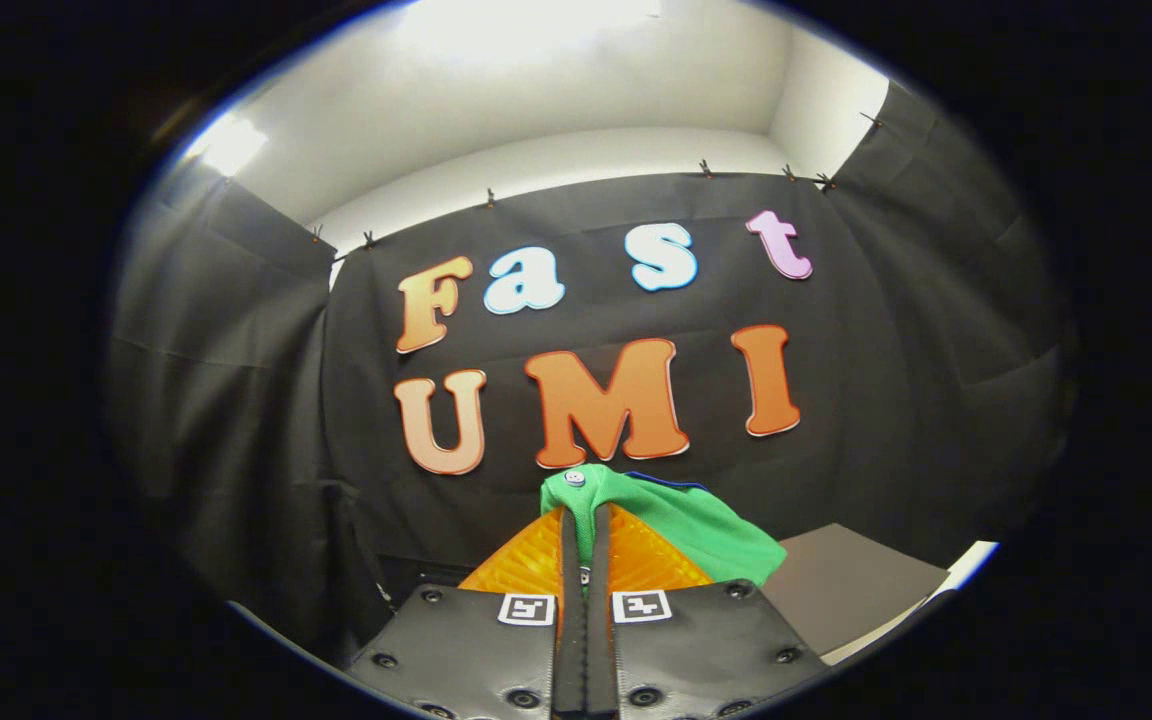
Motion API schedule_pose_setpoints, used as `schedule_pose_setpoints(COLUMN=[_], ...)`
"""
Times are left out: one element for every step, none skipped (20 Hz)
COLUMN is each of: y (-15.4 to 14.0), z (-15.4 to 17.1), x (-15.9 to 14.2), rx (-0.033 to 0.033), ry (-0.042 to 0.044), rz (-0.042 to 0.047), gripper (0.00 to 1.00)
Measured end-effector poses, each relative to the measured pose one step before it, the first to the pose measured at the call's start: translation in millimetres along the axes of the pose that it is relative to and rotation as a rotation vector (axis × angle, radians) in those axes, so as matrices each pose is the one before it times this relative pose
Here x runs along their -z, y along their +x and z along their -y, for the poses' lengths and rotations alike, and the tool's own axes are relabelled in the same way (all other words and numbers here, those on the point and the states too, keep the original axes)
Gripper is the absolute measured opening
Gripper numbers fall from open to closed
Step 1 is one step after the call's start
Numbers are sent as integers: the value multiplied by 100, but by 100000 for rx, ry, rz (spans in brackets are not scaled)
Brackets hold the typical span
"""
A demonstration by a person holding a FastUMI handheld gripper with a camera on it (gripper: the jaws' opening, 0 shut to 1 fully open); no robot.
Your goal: Put the clothes into the washing machine and then close the washing machine lid.
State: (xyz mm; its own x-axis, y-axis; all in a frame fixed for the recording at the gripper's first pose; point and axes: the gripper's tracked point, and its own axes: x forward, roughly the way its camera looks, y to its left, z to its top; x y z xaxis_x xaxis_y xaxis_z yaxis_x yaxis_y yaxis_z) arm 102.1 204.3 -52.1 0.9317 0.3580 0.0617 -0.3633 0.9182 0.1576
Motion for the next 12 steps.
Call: schedule_pose_setpoints(y=[454,608,653,974,1138,1165,1088,1220,1572,1454,1581,1414], z=[-2499,-2174,-2086,-1930,-1322,-1374,-1571,-1402,-1302,-1137,-871,-378], x=[586,747,648,971,1470,2131,2246,2314,2465,2623,2419,2154], rx=[-1891,-1827,-1831,-832,-81,-393,-988,-943,-851,-1392,-625,178], ry=[409,431,653,70,-617,-772,-519,-123,471,243,311,1246], rz=[-716,-1039,-361,-36,-984,-2743,-3079,-2956,-3314,-4713,-3947,-3390], gripper=[8,8,8,8,8,8,8,8,8,8,8,8])
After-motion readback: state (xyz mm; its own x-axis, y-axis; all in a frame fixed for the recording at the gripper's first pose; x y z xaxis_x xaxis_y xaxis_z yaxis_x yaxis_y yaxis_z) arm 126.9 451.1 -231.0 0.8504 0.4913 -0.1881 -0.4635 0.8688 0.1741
